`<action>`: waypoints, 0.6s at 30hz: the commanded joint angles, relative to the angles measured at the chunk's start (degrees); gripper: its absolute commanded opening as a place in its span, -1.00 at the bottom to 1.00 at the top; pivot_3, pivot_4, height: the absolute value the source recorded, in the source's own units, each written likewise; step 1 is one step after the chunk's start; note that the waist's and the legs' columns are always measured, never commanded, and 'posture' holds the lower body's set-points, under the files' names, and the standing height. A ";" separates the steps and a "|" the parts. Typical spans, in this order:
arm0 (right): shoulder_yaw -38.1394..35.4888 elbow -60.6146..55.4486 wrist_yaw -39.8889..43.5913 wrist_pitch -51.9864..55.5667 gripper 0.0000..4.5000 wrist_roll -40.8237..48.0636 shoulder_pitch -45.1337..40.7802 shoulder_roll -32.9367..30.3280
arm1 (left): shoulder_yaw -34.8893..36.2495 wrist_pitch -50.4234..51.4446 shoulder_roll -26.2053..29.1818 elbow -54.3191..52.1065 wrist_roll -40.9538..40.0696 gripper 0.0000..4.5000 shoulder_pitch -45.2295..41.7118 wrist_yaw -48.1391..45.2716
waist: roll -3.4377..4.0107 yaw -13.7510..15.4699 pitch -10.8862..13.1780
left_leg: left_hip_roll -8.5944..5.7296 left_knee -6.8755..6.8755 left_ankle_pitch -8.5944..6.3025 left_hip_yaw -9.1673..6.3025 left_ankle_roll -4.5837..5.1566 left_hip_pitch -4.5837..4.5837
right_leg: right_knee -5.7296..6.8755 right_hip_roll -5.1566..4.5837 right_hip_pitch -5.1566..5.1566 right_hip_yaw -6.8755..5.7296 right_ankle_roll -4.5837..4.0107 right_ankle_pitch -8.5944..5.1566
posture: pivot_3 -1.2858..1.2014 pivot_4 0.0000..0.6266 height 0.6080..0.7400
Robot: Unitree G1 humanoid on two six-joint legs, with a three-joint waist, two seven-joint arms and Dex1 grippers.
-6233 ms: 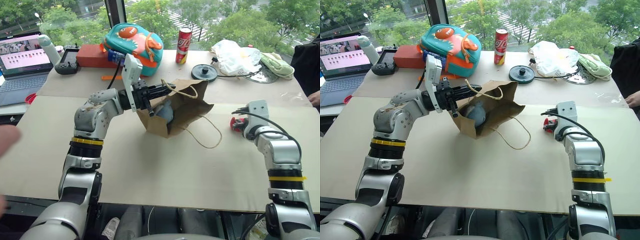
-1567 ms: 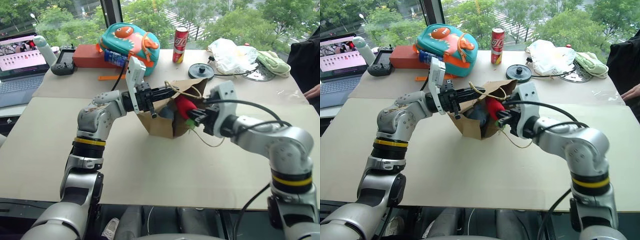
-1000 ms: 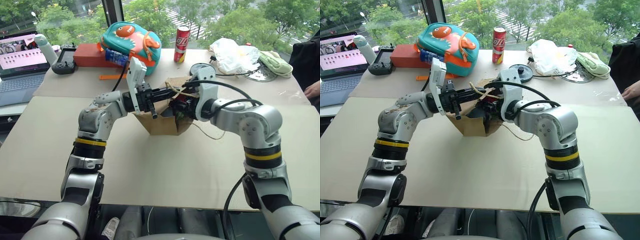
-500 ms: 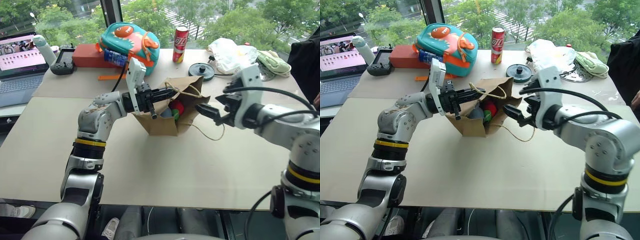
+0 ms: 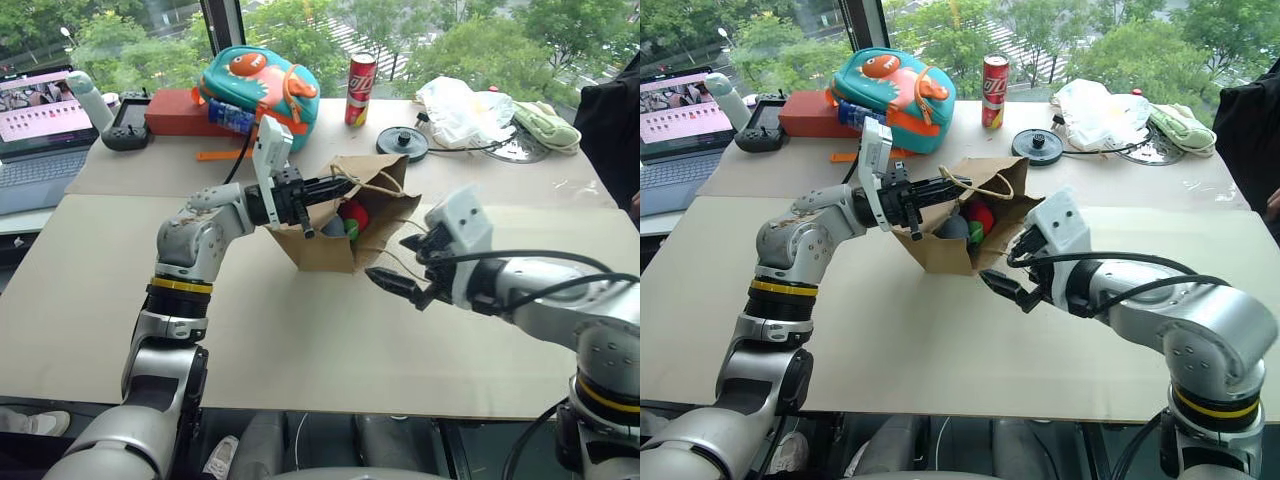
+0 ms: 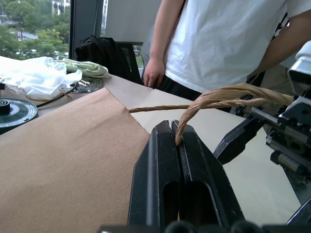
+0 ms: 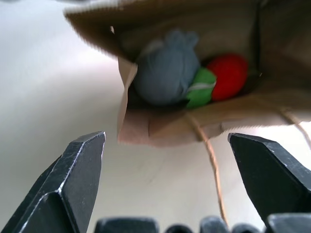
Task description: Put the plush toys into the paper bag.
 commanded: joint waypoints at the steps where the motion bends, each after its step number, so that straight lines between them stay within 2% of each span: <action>1: 7.41 3.91 2.61 -5.85 0.99 -8.36 0.71 -3.59 | 0.38 -0.43 -0.06 -1.48 -0.49 -1.00 -0.82 -0.18 | 0.00 0.17 0.00 | 0.00 0.00 0.00 -0.01 0.00 -0.03 | -0.04 0.00 0.00 -0.02 0.00 0.00 | 0.03 -0.52 0.98; 2: 8.39 5.18 2.98 -6.95 0.99 -9.79 0.47 -3.52 | 0.38 -0.38 -0.06 -1.58 -0.51 -1.00 -0.78 -0.14 | 0.00 0.13 0.00 | 0.00 0.00 0.00 -0.02 0.00 -0.05 | -0.07 0.00 -0.01 -0.03 0.00 0.00 | 0.03 -0.52 0.98; 5: 9.22 6.79 4.28 -8.99 0.67 -12.07 0.06 -2.66 | 0.42 -0.30 0.05 -1.76 -0.52 -1.00 -0.69 -0.07 | 0.00 0.04 0.00 | 0.01 -0.01 0.00 -0.02 0.00 -0.06 | -0.06 0.00 -0.03 -0.01 0.00 0.00 | 0.03 -0.52 0.98; 15: 6.01 6.36 5.32 -8.43 -0.88 -13.91 -0.39 1.28 | 0.53 -0.36 0.35 -1.80 -0.43 -1.00 -0.58 0.04 | -0.01 0.08 0.00 | 0.00 0.01 0.00 -0.05 0.00 -0.05 | 0.00 0.00 -0.01 -0.02 0.00 0.00 | 0.03 -0.52 0.98; 16: 5.66 6.28 5.34 -8.26 -0.99 -13.96 -0.45 1.60 | 0.51 -0.39 0.34 -1.75 -0.42 -1.00 -0.59 0.01 | -0.01 0.09 0.00 | 0.00 0.01 0.00 -0.04 0.00 -0.05 | 0.00 0.01 -0.01 -0.03 -0.01 0.00 | 0.03 -0.52 0.98; 18: 4.93 6.16 5.26 -7.97 -0.99 -14.05 -0.58 2.09 | 0.46 -0.44 0.33 -1.64 -0.40 -1.00 -0.63 -0.09 | 0.00 0.09 0.00 | 0.01 0.00 0.00 -0.05 0.00 -0.05 | 0.00 0.01 -0.01 -0.03 -0.01 0.00 | 0.03 -0.52 0.98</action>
